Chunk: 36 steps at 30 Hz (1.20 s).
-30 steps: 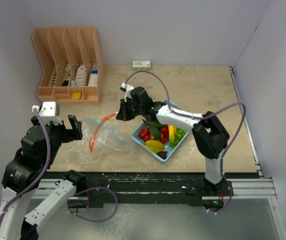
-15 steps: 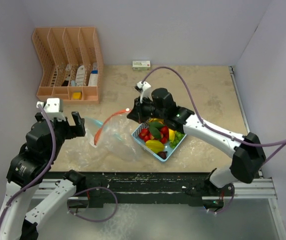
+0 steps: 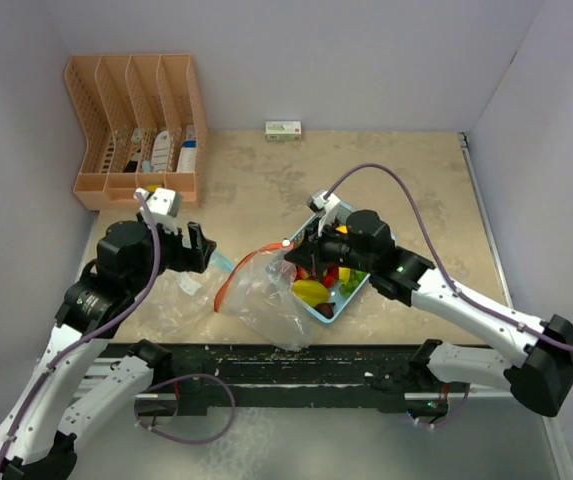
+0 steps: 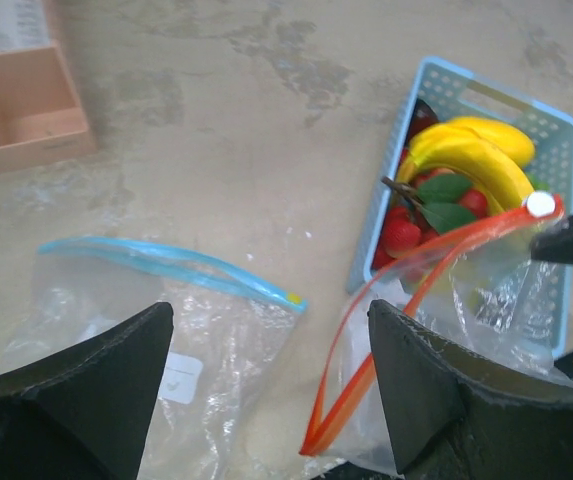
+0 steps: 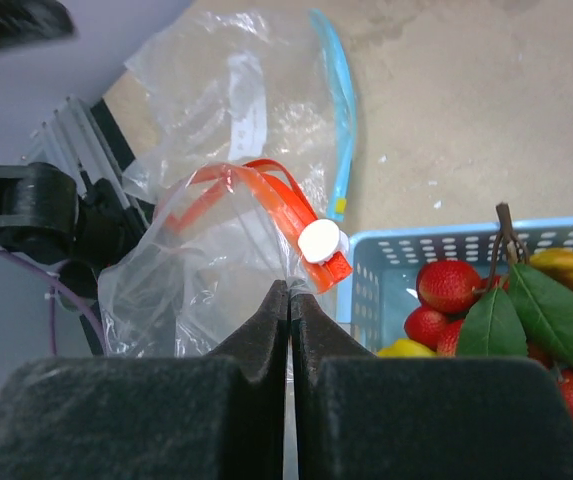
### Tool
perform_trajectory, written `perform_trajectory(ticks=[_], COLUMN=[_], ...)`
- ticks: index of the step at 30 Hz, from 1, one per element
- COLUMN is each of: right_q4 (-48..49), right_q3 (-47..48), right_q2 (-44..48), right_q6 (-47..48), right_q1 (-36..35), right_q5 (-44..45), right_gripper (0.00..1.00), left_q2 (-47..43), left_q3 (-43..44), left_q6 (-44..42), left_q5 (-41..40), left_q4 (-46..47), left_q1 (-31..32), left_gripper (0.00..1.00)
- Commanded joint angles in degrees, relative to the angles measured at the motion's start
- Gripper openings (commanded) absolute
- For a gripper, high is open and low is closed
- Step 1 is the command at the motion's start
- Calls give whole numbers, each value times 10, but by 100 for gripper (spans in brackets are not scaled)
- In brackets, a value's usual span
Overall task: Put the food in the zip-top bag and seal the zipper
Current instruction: Pick up the zipper food storage bag at the center of the board.
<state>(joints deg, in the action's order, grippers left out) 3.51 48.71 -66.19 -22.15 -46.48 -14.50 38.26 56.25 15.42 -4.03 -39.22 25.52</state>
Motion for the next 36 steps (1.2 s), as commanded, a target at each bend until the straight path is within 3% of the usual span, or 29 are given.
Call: perform_trajectory(ticks=[1, 14, 26, 36], right_q4=[21, -75, -69, -71], right_q3=[14, 85, 111, 116], right_q2=[44, 140, 145, 143], right_q6=[32, 94, 88, 90], right_q1=[2, 3, 3, 3], right_q5=[-16, -65, -83, -124], right_gripper=[0, 0, 0, 0], left_q2=[-3, -7, -40, -46], left_q3=[-29, -27, -59, -75], left_q6=[-7, -7, 29, 24], left_q5=[128, 223, 424, 358], left_q4=[74, 75, 166, 153], left_q1=[-2, -2, -2, -2], left_gripper=[80, 73, 70, 73])
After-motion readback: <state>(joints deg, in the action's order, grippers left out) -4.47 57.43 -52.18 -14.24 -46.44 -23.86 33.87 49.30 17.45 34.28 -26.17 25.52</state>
